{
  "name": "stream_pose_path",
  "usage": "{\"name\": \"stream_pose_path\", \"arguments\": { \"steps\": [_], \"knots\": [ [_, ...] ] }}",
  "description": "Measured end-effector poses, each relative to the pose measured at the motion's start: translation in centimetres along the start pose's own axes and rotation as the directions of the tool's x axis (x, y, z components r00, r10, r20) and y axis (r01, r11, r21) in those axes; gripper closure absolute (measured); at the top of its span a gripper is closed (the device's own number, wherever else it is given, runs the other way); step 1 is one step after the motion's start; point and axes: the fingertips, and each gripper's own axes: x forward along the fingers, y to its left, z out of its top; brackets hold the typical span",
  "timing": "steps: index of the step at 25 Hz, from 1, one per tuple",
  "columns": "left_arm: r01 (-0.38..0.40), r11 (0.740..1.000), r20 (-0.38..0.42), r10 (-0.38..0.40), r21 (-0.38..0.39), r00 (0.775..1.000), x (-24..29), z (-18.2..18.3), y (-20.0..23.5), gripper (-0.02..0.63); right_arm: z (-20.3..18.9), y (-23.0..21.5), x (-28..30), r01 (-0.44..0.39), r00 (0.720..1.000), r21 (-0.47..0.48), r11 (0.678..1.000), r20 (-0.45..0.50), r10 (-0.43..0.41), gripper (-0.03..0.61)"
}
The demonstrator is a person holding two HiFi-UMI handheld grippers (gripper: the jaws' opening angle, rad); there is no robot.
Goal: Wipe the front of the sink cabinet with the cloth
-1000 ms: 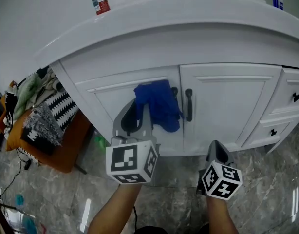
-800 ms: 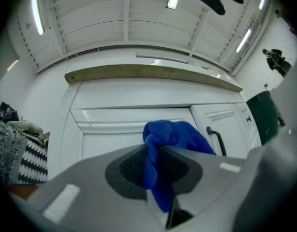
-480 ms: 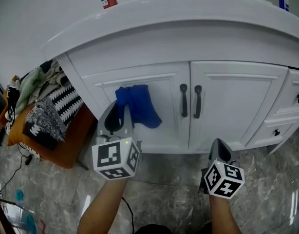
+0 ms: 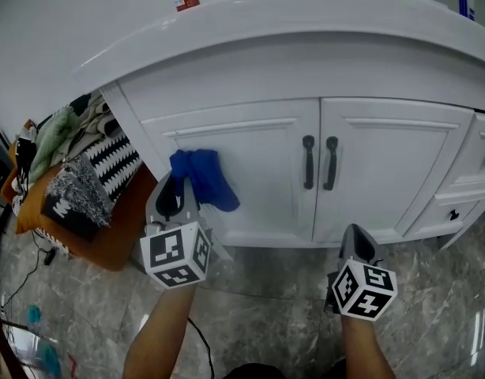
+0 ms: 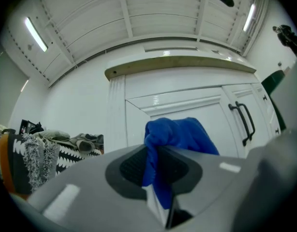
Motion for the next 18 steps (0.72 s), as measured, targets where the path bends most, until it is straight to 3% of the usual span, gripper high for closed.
{"name": "stream_pose_path", "arguments": {
  "steps": [6,18],
  "knots": [
    [-0.007,1.000,-0.003,0.007,-0.002,1.000,-0.2,-0.8,0.1,0.552,-0.1,0.6,-0.1,-0.011,1.000,-0.015,1.000,-0.003,0.011,0.581],
    [-0.011,1.000,-0.097,0.010,-0.010,0.995,-1.2,-6.3,-0.5,0.554,0.2,0.8,-0.6,-0.018,1.000,-0.021,1.000,0.000,0.018,0.581]
  ]
}}
